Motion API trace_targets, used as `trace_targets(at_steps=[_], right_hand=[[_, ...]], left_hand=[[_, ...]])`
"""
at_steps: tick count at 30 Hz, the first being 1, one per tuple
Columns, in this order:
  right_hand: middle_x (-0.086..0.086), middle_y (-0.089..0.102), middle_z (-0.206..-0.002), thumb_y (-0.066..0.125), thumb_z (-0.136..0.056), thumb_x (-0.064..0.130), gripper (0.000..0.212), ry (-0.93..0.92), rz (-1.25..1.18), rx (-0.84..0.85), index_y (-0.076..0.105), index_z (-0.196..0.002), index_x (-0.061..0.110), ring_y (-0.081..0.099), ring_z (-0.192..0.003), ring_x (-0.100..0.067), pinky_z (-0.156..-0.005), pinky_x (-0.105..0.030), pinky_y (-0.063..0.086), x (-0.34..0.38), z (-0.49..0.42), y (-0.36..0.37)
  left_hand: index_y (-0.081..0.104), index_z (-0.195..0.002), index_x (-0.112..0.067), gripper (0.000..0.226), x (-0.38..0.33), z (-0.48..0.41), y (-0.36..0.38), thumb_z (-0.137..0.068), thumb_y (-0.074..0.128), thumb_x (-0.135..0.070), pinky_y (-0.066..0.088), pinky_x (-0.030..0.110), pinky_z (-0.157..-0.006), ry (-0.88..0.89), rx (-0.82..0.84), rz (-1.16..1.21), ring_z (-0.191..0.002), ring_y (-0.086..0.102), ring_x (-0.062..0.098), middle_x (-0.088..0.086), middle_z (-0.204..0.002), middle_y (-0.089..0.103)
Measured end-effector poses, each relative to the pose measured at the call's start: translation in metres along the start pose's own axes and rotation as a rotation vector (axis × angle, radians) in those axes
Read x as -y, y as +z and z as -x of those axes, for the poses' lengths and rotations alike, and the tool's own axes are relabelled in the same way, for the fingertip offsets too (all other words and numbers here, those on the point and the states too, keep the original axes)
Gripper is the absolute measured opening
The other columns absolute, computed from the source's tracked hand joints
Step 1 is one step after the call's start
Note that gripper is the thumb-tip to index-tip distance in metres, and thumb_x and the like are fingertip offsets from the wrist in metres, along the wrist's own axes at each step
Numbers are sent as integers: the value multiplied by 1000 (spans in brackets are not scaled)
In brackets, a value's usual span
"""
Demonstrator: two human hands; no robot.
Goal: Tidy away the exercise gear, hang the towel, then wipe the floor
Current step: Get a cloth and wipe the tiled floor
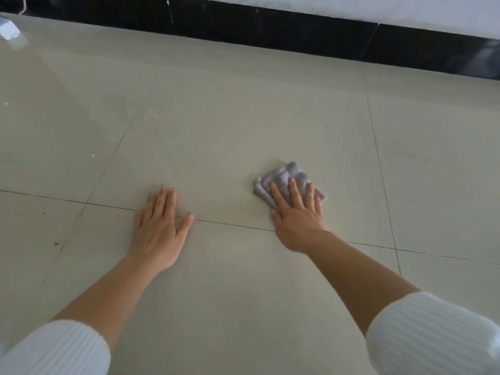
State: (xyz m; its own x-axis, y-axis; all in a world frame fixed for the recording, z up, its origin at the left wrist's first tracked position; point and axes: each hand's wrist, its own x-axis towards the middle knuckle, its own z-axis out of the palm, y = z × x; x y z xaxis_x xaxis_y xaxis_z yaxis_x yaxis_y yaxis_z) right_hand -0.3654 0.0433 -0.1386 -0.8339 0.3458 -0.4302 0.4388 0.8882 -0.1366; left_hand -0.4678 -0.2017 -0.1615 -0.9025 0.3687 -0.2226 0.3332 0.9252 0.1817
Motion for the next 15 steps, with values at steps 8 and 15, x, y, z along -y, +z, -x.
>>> trace_targets(at_steps=[8, 15], right_hand=[[18, -25, -154, 6, -97, 57, 51, -258, 78, -94, -11, -145, 51, -33, -139, -11, -117, -32, -16, -20, -12, 8], [5, -20, -158, 4, -96, 57, 58, 485, -229, -100, -13, -148, 41, -22, -144, -18, -118, -37, -11, -67, -14, -9]], left_hand=[[28, -147, -13, 72, -13, -68, 7, -87, 14, -48, 12, 43, -116, 163, -186, 41, -145, 15, 24, 7, -157, 20], [41, -140, -11, 62, -12, -66, 3, -86, 28, -41, 20, 45, -111, 152, -184, 92, -142, 26, 27, 10, -151, 33]])
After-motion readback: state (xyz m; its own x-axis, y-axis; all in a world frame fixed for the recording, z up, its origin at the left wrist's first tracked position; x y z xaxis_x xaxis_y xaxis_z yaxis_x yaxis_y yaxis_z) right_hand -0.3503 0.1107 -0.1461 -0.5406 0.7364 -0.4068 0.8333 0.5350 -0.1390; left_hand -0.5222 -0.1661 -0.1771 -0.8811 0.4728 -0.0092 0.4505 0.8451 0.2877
